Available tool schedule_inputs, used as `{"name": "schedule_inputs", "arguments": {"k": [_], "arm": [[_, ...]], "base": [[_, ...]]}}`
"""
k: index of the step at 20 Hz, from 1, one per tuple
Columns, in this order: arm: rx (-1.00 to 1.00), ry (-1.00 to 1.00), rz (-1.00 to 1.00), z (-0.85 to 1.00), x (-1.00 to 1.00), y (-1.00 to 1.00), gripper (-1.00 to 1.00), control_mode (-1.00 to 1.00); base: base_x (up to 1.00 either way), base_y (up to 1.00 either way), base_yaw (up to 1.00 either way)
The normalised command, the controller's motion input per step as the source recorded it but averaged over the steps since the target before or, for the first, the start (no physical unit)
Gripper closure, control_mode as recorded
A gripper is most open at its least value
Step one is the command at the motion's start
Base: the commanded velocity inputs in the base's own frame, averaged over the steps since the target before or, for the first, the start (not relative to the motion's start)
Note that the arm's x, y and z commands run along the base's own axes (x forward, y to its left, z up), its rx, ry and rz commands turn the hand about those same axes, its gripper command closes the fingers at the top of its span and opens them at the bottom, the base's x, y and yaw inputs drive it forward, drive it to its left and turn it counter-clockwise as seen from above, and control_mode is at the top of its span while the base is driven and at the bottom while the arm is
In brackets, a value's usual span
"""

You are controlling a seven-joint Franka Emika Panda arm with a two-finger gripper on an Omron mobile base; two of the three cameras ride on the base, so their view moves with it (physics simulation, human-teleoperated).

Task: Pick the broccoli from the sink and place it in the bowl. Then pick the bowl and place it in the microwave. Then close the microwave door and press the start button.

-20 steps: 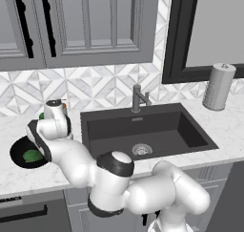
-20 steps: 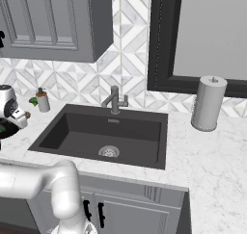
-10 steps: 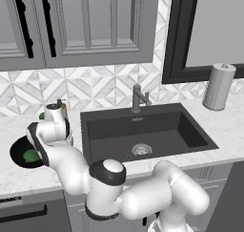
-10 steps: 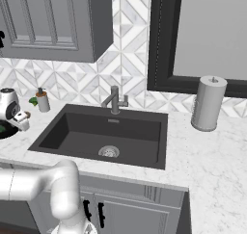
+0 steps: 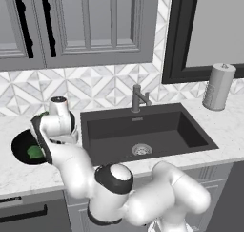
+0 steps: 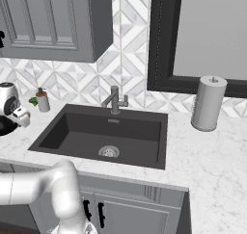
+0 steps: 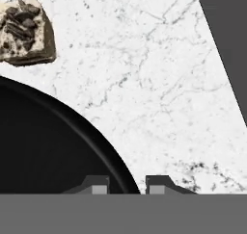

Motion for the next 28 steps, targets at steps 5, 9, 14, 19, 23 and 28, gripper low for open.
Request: {"name": "schedule_inputs", "arguments": {"k": [5, 9, 14, 19, 23, 28], "arm": [[0.04, -0.04, 0.00, 0.80, -0.63, -0.84, 1.00, -1.00], [0.02, -0.05, 0.00, 0.51, -0.61, -1.00, 1.00, -1.00], [0.00, -0.05, 0.00, 0.58, -0.46, -0.99, 1.00, -1.00], [0.00, 0.00, -0.08, 0.53, -0.29, -0.98, 1.00, -1.00], [0.01, 0.00, -0.15, 0.38, -0.31, -0.99, 1.00, -1.00], [0.07, 0.00, -0.17, 0.20, -0.46, -0.95, 1.00, -1.00]], "base": [[0.00, 0.00, 0.00], [0.00, 0.00, 0.00], [0.00, 0.00, 0.00], [0.00, 0.00, 0.00], [0.00, 0.00, 0.00], [0.00, 0.00, 0.00]]}}
